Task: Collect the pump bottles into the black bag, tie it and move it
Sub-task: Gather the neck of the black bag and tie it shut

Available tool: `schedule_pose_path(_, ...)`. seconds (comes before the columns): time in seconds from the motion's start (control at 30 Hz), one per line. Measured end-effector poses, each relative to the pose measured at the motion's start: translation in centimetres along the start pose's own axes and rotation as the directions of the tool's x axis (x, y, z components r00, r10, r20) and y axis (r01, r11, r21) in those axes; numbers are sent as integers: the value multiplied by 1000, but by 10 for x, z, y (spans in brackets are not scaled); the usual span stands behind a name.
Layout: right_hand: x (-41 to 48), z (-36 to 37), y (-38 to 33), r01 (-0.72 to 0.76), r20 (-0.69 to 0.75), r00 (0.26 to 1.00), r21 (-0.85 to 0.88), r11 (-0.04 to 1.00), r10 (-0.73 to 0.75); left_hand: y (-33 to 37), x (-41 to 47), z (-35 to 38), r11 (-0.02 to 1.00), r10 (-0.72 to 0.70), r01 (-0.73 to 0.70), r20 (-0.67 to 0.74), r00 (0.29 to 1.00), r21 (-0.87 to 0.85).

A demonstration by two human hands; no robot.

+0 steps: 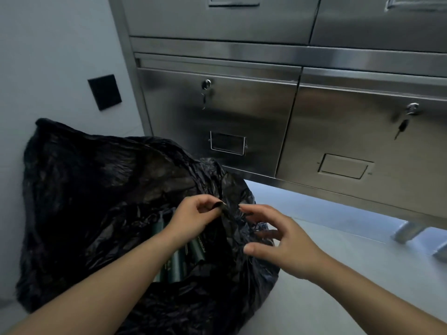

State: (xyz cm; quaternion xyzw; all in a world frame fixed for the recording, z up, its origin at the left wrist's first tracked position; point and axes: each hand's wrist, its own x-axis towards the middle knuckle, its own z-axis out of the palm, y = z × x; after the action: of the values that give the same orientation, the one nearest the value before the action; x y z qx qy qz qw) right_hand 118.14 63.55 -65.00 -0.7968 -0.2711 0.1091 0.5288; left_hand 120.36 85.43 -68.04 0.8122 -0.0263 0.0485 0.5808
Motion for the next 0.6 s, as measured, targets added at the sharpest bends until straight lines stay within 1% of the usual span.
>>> schedule_pose_path(0.13,-3,17,-7,96,-26,995,-105,990,-99,4,-7,0,1000,12,-13,13,1000,23)
schedule_pose_path(0.2,-3,21,-4,112,-95,988,-137,984,-125,7,-8,2,1000,9,-10,17,1000,22)
schedule_pose_path(0.23,-2,22,-2,105,-146,981,-130,986,-124,9,-9,2,1000,7,-7,22,1000,22)
schedule_pose_path(0.3,2,18,2,54,-239,968,-83,995,-73,12,-9,2,1000,5,-6,43,999,25)
schedule_pose_path(0.4,9,8,6,-1,-307,952,-30,1000,-8,10,-11,-4,999,-5,2,82,997,38)
schedule_pose_path(0.47,14,6,7,2,-352,936,-4,1000,-3,10,-13,-10,1000,-19,16,110,994,26)
schedule_pose_path(0.6,28,11,5,53,-450,892,35,998,-32,16,-17,-9,999,-41,36,165,985,32)
